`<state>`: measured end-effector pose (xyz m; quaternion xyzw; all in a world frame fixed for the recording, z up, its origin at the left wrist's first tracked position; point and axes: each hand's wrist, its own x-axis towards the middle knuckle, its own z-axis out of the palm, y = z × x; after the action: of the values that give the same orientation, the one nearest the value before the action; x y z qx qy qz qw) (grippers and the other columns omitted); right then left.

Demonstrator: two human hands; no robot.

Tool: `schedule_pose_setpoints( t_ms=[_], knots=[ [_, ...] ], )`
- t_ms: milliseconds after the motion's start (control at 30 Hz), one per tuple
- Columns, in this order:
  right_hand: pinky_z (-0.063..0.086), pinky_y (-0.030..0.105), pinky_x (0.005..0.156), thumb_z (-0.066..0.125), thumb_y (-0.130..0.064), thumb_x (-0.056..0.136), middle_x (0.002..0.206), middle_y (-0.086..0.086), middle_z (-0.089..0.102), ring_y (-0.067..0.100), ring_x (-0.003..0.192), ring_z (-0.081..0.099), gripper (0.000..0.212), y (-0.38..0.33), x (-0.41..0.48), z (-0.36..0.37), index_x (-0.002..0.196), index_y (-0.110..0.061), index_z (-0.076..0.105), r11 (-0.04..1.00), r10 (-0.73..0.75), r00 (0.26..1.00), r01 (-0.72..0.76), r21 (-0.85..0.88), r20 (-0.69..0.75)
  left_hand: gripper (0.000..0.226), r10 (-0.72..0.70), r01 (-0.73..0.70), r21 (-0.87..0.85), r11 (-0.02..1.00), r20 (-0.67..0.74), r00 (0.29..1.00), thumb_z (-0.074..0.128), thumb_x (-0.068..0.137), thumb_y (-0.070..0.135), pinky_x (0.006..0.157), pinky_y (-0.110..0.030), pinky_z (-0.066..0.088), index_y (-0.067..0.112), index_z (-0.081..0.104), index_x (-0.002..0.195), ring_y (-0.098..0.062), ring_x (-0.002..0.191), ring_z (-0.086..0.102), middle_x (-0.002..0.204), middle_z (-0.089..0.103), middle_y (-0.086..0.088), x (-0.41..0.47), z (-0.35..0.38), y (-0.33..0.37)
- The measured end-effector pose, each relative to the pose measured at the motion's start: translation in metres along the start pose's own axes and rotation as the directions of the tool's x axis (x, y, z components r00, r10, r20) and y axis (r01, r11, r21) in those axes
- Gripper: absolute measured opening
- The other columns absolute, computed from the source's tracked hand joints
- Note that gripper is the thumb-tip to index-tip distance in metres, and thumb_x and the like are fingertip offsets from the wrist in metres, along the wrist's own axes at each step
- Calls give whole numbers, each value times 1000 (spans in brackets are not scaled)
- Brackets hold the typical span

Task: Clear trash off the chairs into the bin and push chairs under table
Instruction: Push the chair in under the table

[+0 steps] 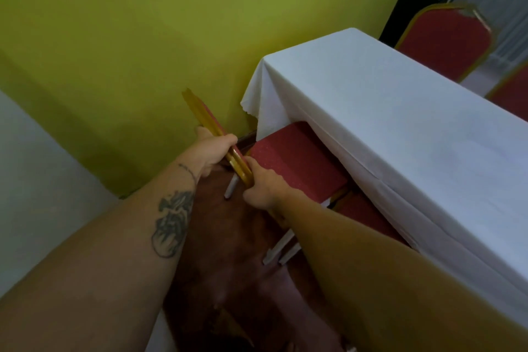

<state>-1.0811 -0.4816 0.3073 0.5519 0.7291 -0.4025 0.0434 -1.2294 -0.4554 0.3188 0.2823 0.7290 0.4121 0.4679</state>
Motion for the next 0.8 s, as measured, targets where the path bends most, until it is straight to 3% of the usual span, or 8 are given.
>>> schedule_pose_setpoints(
  t_ms=[133, 333, 433, 500, 600, 700, 800],
  knots=[
    [49, 50, 102, 63, -21, 86, 141, 16, 48, 40, 122, 53, 93, 19, -1, -23, 159, -42, 9, 999, 36, 999, -35, 30, -15, 60, 12, -12, 17, 1000, 19, 1000, 66, 87, 23, 66, -41, 60, 11, 28, 132, -27, 86, 69, 103, 65, -12, 5, 29, 8],
    [52, 48, 98, 62, -19, 87, 137, 15, 50, 39, 119, 57, 89, 23, 2, -33, 158, -42, 13, 999, 21, 1000, -20, 50, -6, 54, 24, -24, 67, 997, 12, 1000, 61, 87, 32, 55, -37, 59, 13, 28, 125, -28, 87, 72, 105, 68, -12, 10, 37, 11],
    [54, 38, 80, 60, -14, 89, 118, 9, 52, 30, 102, 62, 88, 22, 1, -35, 159, -40, 14, 997, 2, 1000, -3, 77, 15, 45, 25, -26, 104, 994, 10, 1000, 58, 92, 29, 40, -26, 51, 13, 27, 122, -21, 75, 68, 103, 66, -11, 9, 37, 11],
    [53, 36, 79, 59, -12, 90, 117, 7, 52, 28, 100, 63, 87, 22, -3, -34, 159, -39, 14, 997, -5, 1000, 3, 82, 23, 49, 40, -40, 125, 991, 4, 999, 57, 93, 28, 34, -23, 48, 10, 27, 128, -18, 72, 64, 100, 64, -11, 7, 36, 10],
    [56, 43, 91, 60, -18, 91, 131, 12, 53, 32, 108, 63, 84, 30, -9, -30, 158, -37, 14, 999, 4, 1000, -4, 38, 11, 51, 37, -39, 147, 988, 15, 999, 61, 91, 31, 38, -24, 50, 6, 36, 129, -17, 71, 64, 90, 64, -8, 3, 36, 5],
    [58, 40, 86, 61, -21, 92, 125, 9, 54, 27, 101, 64, 79, 46, -26, -29, 157, -35, 19, 999, 49, 998, -47, -25, 50, 43, 42, -46, 146, 988, 26, 999, 62, 89, 36, 42, -27, 53, 6, 55, 118, -18, 74, 67, 94, 70, -11, -6, 43, -9],
    [55, 37, 83, 65, -25, 88, 115, 4, 54, 23, 100, 61, 69, 66, -53, -29, 150, -26, 34, 975, 94, 989, -70, -209, 110, 49, 17, -18, 101, 995, 10, 1000, 61, 74, 51, 69, -40, 61, 15, 60, 107, -23, 83, 70, 95, 72, -7, -15, 52, -20]
  ],
)
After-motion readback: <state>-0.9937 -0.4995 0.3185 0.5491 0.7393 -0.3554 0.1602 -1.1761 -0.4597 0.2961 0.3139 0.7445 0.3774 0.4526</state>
